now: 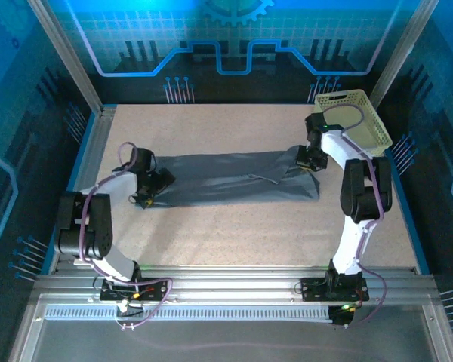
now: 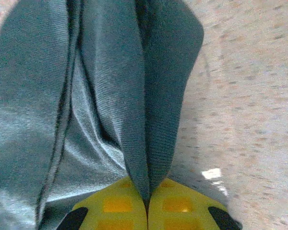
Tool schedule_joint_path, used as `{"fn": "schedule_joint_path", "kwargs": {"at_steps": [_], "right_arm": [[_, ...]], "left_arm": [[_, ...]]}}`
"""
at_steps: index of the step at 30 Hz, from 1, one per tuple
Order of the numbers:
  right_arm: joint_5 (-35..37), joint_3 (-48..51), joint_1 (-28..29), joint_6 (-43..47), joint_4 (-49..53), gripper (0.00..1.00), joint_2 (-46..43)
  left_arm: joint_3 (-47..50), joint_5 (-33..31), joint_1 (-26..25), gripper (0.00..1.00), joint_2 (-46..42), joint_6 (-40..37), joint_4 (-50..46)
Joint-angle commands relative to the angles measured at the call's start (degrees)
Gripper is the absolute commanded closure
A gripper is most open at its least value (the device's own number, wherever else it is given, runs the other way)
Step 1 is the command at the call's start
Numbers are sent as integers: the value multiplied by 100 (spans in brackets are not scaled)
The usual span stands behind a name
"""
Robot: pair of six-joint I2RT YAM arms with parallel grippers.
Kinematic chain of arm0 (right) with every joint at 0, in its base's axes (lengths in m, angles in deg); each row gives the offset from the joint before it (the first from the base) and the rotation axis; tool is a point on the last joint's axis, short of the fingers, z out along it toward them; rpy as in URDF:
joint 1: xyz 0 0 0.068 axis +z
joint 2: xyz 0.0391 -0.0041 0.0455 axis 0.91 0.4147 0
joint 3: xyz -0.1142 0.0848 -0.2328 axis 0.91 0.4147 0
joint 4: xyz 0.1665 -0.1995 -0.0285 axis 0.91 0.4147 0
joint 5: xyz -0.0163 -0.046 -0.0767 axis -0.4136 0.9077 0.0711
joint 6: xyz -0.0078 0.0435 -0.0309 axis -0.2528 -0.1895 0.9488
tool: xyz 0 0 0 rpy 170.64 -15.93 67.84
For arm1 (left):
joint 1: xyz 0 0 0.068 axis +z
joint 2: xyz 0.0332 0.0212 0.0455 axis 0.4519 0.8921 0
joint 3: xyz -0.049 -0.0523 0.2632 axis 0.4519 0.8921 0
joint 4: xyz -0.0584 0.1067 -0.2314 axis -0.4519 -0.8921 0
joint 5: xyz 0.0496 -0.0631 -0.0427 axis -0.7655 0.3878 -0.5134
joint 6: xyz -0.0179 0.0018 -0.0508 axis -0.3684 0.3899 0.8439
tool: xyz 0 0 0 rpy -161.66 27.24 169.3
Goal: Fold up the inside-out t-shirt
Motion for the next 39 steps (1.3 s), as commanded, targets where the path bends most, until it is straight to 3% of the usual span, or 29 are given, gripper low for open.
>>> {"fn": "schedule_joint_path", "kwargs": {"at_steps": [1, 4, 8, 11, 17, 25, 33, 39], "right_arm": [[406, 111, -148, 170, 155, 100, -442], [635, 74, -142, 254, 321, 100, -604], [1171, -128, -107, 451, 628, 100, -749], [1426, -348, -1, 605, 801, 100, -773], [1868, -928, 240, 797, 1249, 100, -598], [2235, -1625, 568, 1025, 1694, 100, -325], [2341, -1861, 847, 1082, 1832, 100, -128], [2446, -2024, 920, 1117, 1938, 100, -39]], "left_arm": [[96, 202, -401, 1, -513, 170, -522], [7, 199, -773, 1, -974, 256, -786], [-126, -398, -700, 1, -1421, 16, -1084], [-497, -826, -564, 2, -975, -324, -1350], [-856, -1064, -447, 7, -4, -478, -1270], [-1090, -848, -783, 6, 695, -543, -1168], [-802, -658, -1158, 22, 829, -413, -980], [-493, -657, -1442, 27, 675, -316, -922]]}}
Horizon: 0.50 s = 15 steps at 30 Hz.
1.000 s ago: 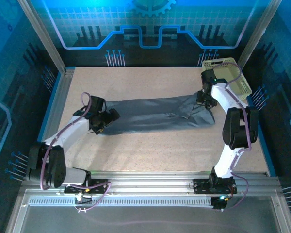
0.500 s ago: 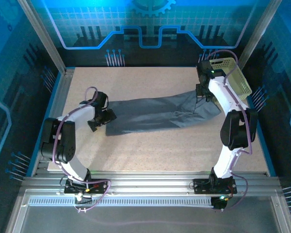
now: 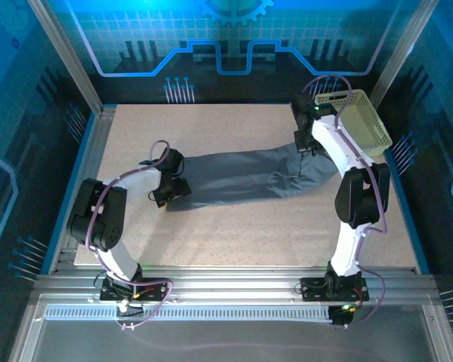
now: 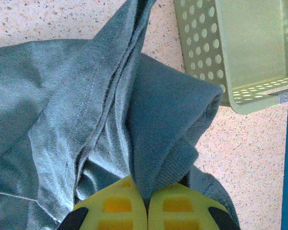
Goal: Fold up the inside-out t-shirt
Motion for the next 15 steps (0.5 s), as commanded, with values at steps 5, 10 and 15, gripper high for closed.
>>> {"fn": "schedule_joint_path", "kwargs": {"at_steps": [5, 10, 15], "right_arm": [[154, -241, -48, -87, 254, 100, 124], [-637, 441, -532, -377, -152, 100, -21], [-1591, 1204, -1138, -562, -809, 99, -13]], "left_arm": [[392, -49, -181, 27, -330, 176, -43], [472, -79, 261, 27, -283, 75, -17], [563, -52, 716, 27, -270, -87, 60]]}}
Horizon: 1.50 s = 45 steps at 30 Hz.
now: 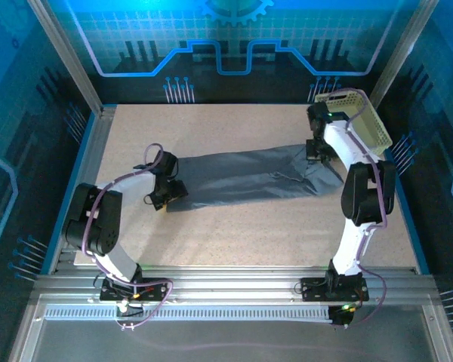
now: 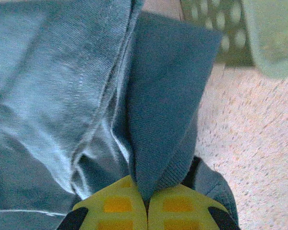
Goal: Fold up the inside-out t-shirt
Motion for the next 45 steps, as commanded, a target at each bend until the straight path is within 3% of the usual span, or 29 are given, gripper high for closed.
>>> {"fn": "schedule_joint_path", "kwargs": {"at_steps": [1, 9, 11, 13, 16, 20, 27, 32, 37, 41, 45], "right_arm": [[-689, 289, -286, -226, -400, 97, -17], [-145, 171, -357, -293, -361, 62, 397], [45, 112, -357, -271, -305, 55, 476], [143, 112, -357, -258, -290, 52, 472], [265, 177, -357, -283, -325, 49, 380], [272, 222, -357, -298, -341, 43, 348], [238, 388, -362, -288, -437, 38, 214], [157, 463, -398, -297, -495, 30, 141], [-403, 698, -506, -256, -753, 18, -29], [-1225, 828, -483, -221, -1003, 16, 4], [-1862, 977, -313, -254, -1230, 16, 26]], "left_arm": [[249, -297, 449, 27, -1, -104, -161], [444, -276, 1234, 27, -296, -191, -145], [356, -295, 1228, 28, -462, -192, -234], [180, -375, 983, 28, -683, -169, -361], [-332, -492, 158, 26, -777, -98, -532], [-910, 11, -517, 26, -231, 207, -282], [-1241, 498, -611, 26, 792, 414, 293], [-937, 517, -141, 25, 1052, 506, 382], [-81, 534, 704, 23, 506, 526, 511], [151, 565, 1125, 22, 286, 324, 509], [160, 763, 1224, 22, 354, 267, 582]]}}
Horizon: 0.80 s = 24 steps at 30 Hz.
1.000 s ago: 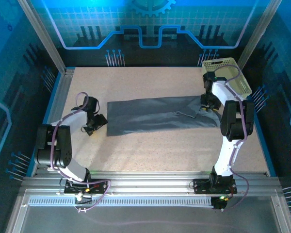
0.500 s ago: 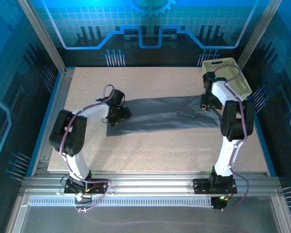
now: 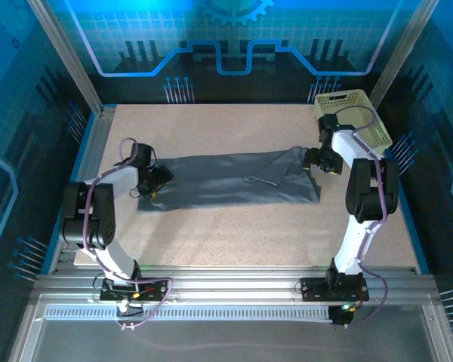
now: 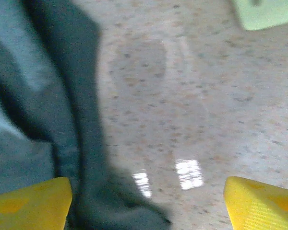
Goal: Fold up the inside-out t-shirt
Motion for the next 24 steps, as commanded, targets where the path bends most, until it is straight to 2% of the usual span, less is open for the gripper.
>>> {"fn": "schedule_joint_path", "kwargs": {"at_steps": [1, 6, 13, 19, 24], "right_arm": [[-722, 237, 125, -94, -297, 16, -197], [-1005, 485, 141, -73, -593, 15, -470], [-967, 336, 348, 3, -449, 15, -6], [-551, -69, 497, -162, -78, 16, 454], [-320, -305, 571, -319, 205, 21, 814]], "left_arm": [[254, 80, 41, 22, 165, -134, -307], [271, -18, 41, 22, 76, -185, -352], [342, -4, 67, 22, 96, -177, -275], [324, -7, 70, 22, 103, -208, -314], [442, -120, 128, 22, 22, -187, -310]]}}
